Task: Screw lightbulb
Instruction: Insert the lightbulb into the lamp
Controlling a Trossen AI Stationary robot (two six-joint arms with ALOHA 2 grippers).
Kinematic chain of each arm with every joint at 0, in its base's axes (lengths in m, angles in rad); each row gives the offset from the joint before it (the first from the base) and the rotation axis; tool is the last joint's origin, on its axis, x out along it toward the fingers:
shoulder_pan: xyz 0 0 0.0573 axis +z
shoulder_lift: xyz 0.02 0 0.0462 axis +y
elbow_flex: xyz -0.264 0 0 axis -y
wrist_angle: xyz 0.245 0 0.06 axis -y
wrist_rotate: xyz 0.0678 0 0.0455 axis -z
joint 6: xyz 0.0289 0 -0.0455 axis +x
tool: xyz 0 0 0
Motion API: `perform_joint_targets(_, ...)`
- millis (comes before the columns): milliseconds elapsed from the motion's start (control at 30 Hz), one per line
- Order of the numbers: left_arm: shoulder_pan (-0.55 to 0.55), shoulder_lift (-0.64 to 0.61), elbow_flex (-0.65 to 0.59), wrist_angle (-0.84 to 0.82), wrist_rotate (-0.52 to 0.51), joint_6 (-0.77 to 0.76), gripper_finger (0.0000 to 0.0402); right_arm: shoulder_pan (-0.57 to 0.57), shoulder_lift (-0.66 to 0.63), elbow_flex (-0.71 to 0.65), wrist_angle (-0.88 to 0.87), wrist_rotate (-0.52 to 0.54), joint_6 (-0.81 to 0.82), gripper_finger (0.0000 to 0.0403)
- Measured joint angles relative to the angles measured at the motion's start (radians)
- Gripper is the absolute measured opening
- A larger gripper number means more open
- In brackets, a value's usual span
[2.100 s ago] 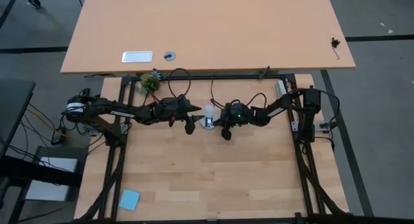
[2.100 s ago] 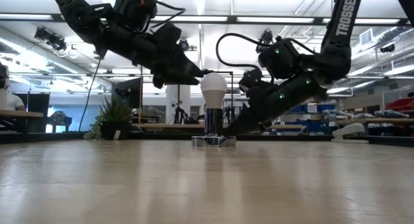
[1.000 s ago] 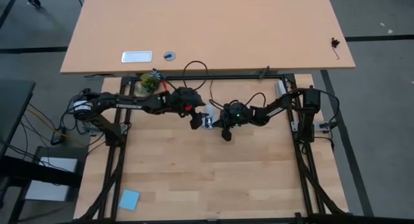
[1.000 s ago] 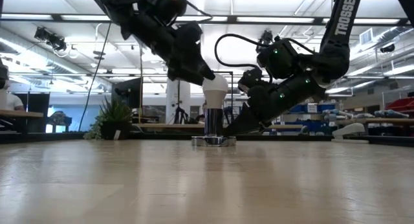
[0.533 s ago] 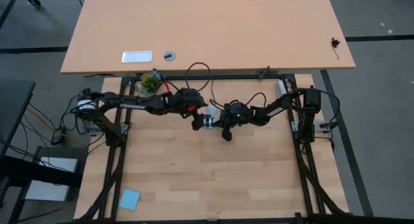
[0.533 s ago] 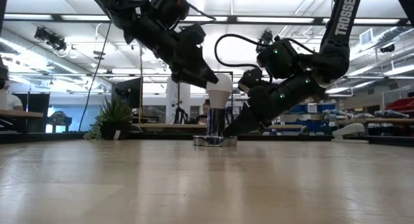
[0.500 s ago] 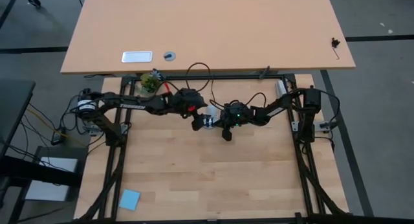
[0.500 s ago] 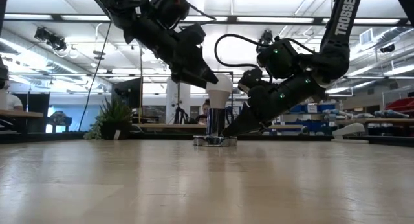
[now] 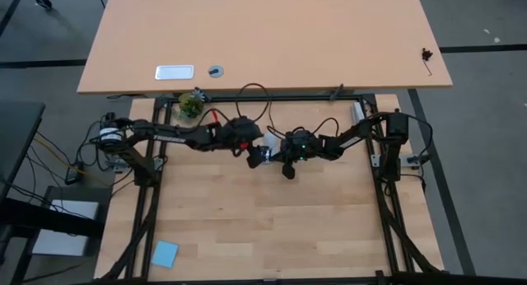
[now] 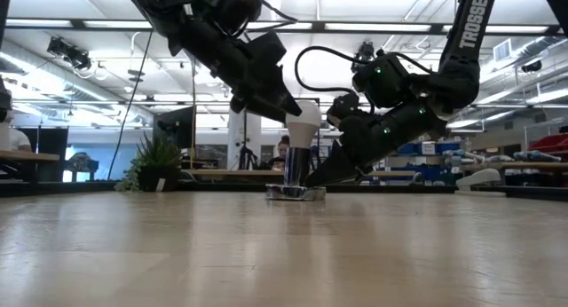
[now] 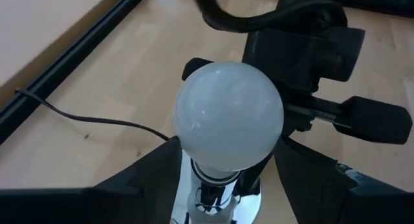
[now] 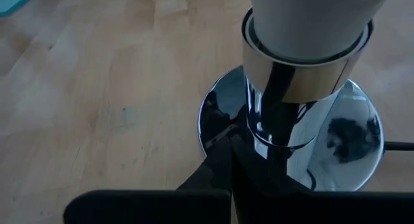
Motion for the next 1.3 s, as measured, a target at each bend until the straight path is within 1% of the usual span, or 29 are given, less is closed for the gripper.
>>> perform_joint_targets(267, -0.010, 0.000, 0.000, 0.005, -0.026, 0.035, 0.0247, 0.000, 0.000, 0.000, 0.001, 0.000, -0.008, 0.0007)
perform_joint_targets(433, -0.009, 0.000, 0.000, 0.023, -0.023, 0.084, 0.0268, 0.000, 0.000, 0.000, -0.002, -0.011, -0.022, 0.0007)
perform_joint_targets(633, -0.008, 0.000, 0.066, -0.089, -0.025, 0.109, 0.0291, 0.000, 0.000, 0.000, -0.007, -0.033, -0.023, 0.0007)
perform_joint_targets(700, -0.008, 0.000, 0.082, -0.098, -0.024, 0.110, 0.0295, 0.000, 0.000, 0.000, -0.008, -0.038, -0.024, 0.0007)
perform_joint_targets(833, -0.007, 0.000, 0.088, -0.116, 0.018, 0.132, 0.0296, 0.002, 0.000, 0.000, -0.009, -0.064, -0.027, 0.0007)
perform_joint_targets(967, -0.006, -0.001, 0.088, -0.137, 0.022, 0.135, 0.0296, 0.003, 0.000, 0.000, -0.009, -0.068, -0.028, 0.0007)
perform_joint_targets(1167, -0.006, 0.012, 0.088, -0.116, 0.058, 0.141, 0.0296, 0.003, 0.000, -0.001, -0.007, -0.082, -0.039, 0.0007)
perform_joint_targets(1300, -0.005, 0.040, 0.090, -0.097, 0.055, 0.140, 0.0294, 0.003, 0.001, -0.001, -0.006, -0.083, -0.040, 0.0007)
